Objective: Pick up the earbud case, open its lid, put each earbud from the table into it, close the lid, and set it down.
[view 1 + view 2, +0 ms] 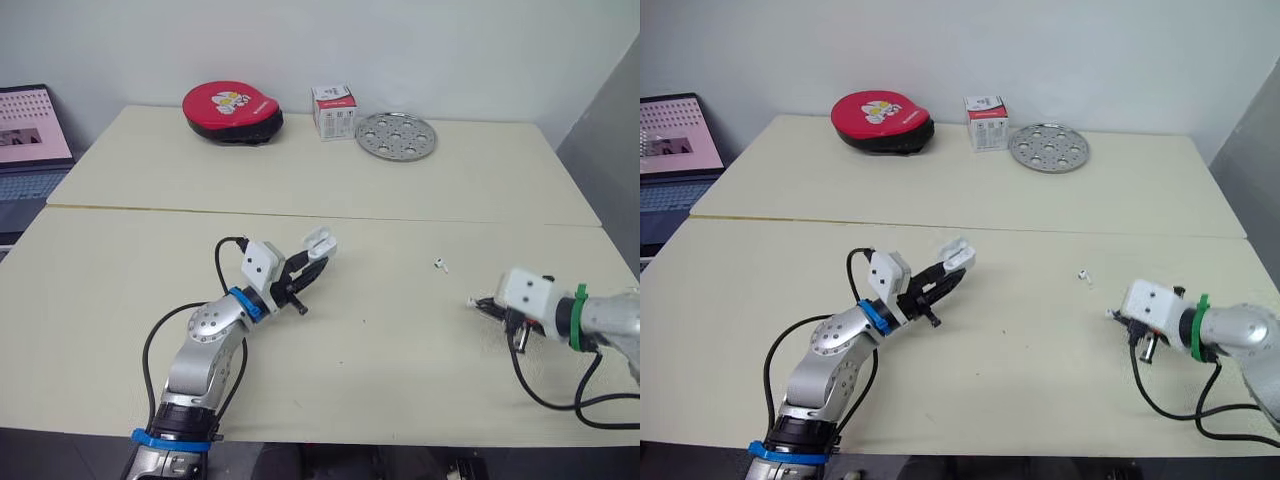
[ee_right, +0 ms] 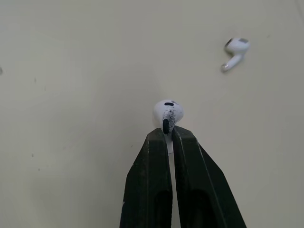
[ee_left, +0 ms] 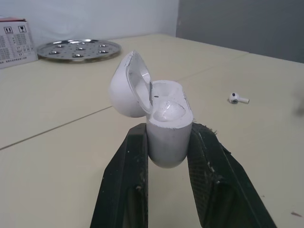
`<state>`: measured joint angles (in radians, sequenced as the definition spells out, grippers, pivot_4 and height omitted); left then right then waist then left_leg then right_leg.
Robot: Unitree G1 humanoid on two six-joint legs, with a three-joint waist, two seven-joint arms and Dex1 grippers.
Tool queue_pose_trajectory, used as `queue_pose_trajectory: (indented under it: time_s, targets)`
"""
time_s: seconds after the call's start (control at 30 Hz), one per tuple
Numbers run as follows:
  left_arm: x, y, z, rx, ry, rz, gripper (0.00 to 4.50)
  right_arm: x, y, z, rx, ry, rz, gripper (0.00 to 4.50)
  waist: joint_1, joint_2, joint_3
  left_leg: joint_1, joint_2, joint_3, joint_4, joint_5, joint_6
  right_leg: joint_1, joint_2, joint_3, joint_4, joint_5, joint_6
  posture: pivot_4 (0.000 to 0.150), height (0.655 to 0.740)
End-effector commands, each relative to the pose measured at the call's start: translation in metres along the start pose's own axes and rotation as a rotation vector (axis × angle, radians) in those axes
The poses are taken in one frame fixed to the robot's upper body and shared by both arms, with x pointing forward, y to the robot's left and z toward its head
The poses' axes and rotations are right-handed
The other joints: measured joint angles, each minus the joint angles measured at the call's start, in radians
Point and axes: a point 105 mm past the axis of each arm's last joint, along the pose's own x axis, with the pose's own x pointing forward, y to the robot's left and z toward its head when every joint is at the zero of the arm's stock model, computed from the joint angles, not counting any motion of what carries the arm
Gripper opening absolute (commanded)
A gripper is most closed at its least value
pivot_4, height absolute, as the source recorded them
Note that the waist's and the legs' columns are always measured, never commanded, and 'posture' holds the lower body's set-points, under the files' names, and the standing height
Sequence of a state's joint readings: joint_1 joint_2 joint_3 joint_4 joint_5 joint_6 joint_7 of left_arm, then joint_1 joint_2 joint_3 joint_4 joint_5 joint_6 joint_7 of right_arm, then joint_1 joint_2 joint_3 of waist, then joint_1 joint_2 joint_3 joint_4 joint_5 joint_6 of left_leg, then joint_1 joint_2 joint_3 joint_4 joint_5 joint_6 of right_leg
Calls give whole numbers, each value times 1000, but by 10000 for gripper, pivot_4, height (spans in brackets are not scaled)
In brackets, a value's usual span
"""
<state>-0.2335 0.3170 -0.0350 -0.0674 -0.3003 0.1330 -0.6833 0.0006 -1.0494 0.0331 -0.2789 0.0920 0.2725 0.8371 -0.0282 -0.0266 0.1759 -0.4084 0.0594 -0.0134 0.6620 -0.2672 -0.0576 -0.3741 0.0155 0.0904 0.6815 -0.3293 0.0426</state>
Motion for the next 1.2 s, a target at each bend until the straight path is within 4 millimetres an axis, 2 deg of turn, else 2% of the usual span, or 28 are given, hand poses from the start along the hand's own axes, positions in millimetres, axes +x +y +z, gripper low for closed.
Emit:
queue_pose_trajectory:
  time_s: [0.03, 0.2, 0.4, 0.5, 0.67, 0.87, 0.97, 1.1, 1.2]
  targets:
    - [2, -6, 14, 37, -46, -18, 7804, 1, 8, 1, -64, -24, -11, 0, 1, 0, 0, 0, 0, 0, 0, 0, 0, 0, 0, 0, 0, 0, 0, 1500, 7400]
    - [2, -5, 13, 39, -42, -23, 7804, -2, 15, 1, -62, -36, 6, 0, 1, 0, 0, 3, 0, 0, 1, 0, 0, 3, 0, -1, 1, 0, 0, 1500, 7400]
    - [1, -5, 14, 37, -40, -25, 7804, -8, 21, 2, -69, -40, 57, 18006, 2, 0, 0, 6, 0, 0, 0, 0, 0, 6, 0, 1, 1, 0, 0, 1500, 7400]
    - [0, -6, 13, 36, -37, -24, 7804, -17, 19, 5, -53, -47, 81, 18470, 2, 0, 0, 6, 0, 0, 0, 0, 0, 6, 0, 0, 1, 0, 0, 1500, 7400]
    - [-3, -5, 12, 34, -28, -18, 7804, -35, 12, 25, -21, -121, 161, 18470, 1, 0, 0, 7, 0, 0, 1, 0, 0, 7, 0, 2, 1, 0, 0, 1500, 7400]
    - [-3, -5, 11, 34, -24, -13, 7804, -36, 6, 40, -8, -161, 248, 18470, 1, 0, 0, 9, 0, 0, 1, 0, 0, 9, 0, 1, 1, 1, 1, 1500, 7400]
    - [-3, -4, 11, 35, -23, -11, 7804, -31, 3, 37, -63, -125, 287, 24404, 1, 0, 0, 9, 0, 0, 1, 0, 0, 9, 0, 1, 1, 1, 1, 1500, 7400]
    - [-4, -5, 11, 35, -23, -7, 7804, -17, -5, 33, -148, -77, 315, 38685, -1, 0, 0, 9, 0, 0, 1, 0, 0, 8, 0, 2, 1, 1, 0, 1500, 7400]
    - [-3, -6, 11, 35, -23, -9, 7804, -9, -7, 28, -182, -41, 370, 38881, 0, 1, 0, 9, 1, 0, 1, 0, 0, 8, 0, 2, 2, 1, 0, 1500, 7400]
